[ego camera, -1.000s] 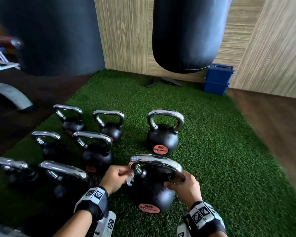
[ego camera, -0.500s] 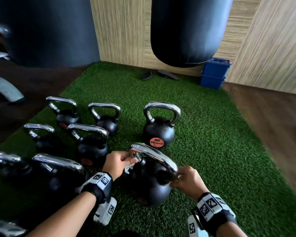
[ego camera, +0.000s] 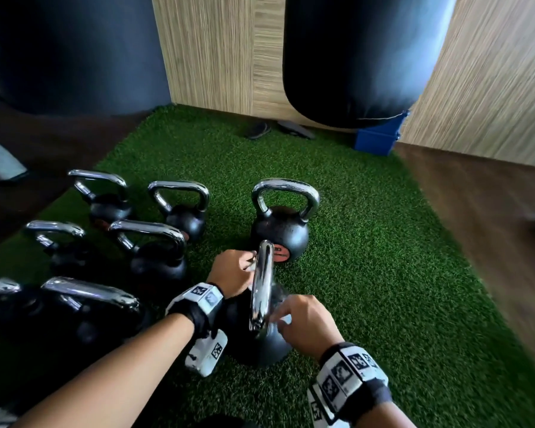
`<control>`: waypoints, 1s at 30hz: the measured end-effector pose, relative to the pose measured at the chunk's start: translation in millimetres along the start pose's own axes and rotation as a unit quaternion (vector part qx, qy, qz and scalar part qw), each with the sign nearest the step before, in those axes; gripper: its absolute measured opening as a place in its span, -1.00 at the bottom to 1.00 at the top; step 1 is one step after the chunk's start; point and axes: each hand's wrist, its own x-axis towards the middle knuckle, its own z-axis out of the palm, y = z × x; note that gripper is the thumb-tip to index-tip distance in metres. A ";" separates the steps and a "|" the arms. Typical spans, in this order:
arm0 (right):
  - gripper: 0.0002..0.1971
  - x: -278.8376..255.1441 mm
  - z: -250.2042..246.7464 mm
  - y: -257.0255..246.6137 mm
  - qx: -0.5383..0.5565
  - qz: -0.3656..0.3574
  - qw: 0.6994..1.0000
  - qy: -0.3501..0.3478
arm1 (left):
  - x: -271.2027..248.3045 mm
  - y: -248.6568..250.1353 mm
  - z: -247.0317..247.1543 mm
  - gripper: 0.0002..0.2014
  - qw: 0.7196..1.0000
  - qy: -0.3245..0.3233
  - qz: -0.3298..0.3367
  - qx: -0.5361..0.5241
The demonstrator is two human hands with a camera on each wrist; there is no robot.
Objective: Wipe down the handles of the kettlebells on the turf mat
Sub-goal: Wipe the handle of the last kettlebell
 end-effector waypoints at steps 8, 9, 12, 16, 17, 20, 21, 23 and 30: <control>-0.32 16.0 20.7 16.0 0.156 0.120 0.980 0.005 | 8.5 -21.5 6.9 -0.65 0.996 -0.010 -0.058 -0.073; -0.30 18.0 20.4 18.6 0.169 0.126 0.978 -0.002 | 11.5 -16.8 4.1 -0.70 0.997 -0.006 -0.050 -0.057; -0.26 22.5 20.7 23.7 0.173 0.127 0.977 -0.010 | 17.7 -8.5 -5.0 -0.83 0.997 0.053 -0.027 -0.046; -0.22 26.0 23.2 27.9 0.180 0.127 0.975 -0.015 | 14.5 -5.9 -0.7 -0.80 0.995 0.078 -0.028 -0.060; -0.22 25.8 23.6 28.6 0.185 0.127 0.974 -0.014 | 14.4 -5.1 0.2 -0.80 0.994 0.076 -0.030 -0.071; -0.23 25.3 23.9 30.4 0.205 0.132 0.970 -0.011 | 12.7 -1.4 -5.9 -0.76 0.981 0.097 -0.008 -0.170; -0.22 25.8 24.6 31.3 0.215 0.133 0.967 -0.013 | 10.2 -1.5 -9.2 -0.75 0.974 0.090 -0.001 -0.206; -0.22 27.0 26.7 34.3 0.231 0.139 0.963 -0.016 | 1.6 -2.6 -14.2 -0.76 0.952 0.052 -0.017 -0.301; -0.19 35.6 39.1 41.3 0.293 0.166 0.941 -0.022 | 0.0 -1.7 -27.1 -0.80 0.903 -0.024 -0.088 -0.419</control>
